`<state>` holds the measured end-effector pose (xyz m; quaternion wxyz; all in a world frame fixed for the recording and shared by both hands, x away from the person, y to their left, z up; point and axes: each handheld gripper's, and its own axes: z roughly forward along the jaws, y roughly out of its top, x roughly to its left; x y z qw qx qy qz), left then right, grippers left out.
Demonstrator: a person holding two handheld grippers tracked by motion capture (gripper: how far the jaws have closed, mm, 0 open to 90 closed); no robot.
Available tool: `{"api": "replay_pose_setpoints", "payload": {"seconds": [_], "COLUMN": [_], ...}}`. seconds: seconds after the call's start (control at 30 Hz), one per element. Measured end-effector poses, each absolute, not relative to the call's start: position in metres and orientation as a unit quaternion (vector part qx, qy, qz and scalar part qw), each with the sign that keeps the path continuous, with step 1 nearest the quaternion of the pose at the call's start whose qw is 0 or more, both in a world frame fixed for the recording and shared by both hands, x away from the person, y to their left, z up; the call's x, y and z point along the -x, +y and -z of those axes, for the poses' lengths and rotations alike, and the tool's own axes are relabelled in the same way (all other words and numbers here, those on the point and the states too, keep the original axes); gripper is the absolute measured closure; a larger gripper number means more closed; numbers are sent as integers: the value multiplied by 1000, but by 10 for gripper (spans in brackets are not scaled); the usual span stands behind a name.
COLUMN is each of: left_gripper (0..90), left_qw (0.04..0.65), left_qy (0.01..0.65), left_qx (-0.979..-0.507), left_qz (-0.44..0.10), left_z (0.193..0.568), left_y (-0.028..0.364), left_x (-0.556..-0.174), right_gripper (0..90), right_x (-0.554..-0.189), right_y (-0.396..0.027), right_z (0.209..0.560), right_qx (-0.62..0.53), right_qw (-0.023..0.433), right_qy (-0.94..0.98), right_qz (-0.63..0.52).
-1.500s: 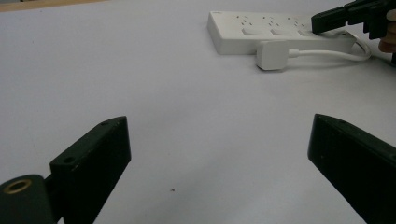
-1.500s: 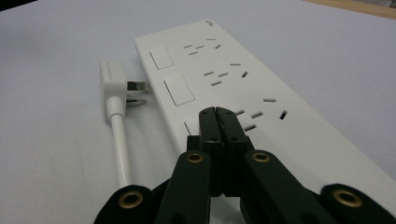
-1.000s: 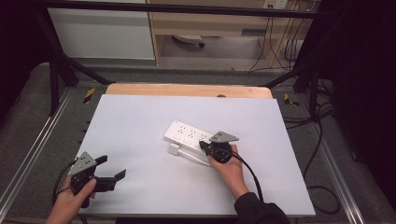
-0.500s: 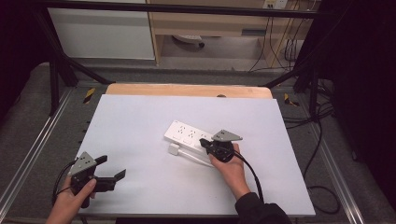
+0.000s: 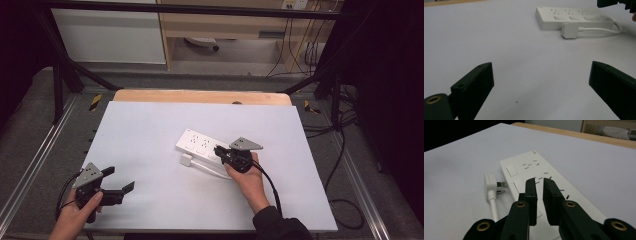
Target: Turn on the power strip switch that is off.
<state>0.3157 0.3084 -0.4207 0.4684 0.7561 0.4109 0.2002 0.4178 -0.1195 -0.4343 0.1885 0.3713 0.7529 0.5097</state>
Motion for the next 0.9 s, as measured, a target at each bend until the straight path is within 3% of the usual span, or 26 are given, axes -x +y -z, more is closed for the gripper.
{"api": "replay_pose_setpoints", "payload": {"seconds": [0.6, 0.9], "left_gripper": [60, 59], "left_qw": [470, 470], "left_qy": [411, 410], "left_qx": [-755, -755], "left_qz": [-200, -200], "left_z": [421, 421], "left_y": [308, 308], "left_x": [-315, -315], "right_gripper": [556, 345], "right_x": [-413, -412], "right_y": [-119, -126], "right_z": [419, 409], "right_qx": [-372, -389], "right_qw": [196, 206], "right_qy": [747, 737], "right_qz": [-515, -513]}}
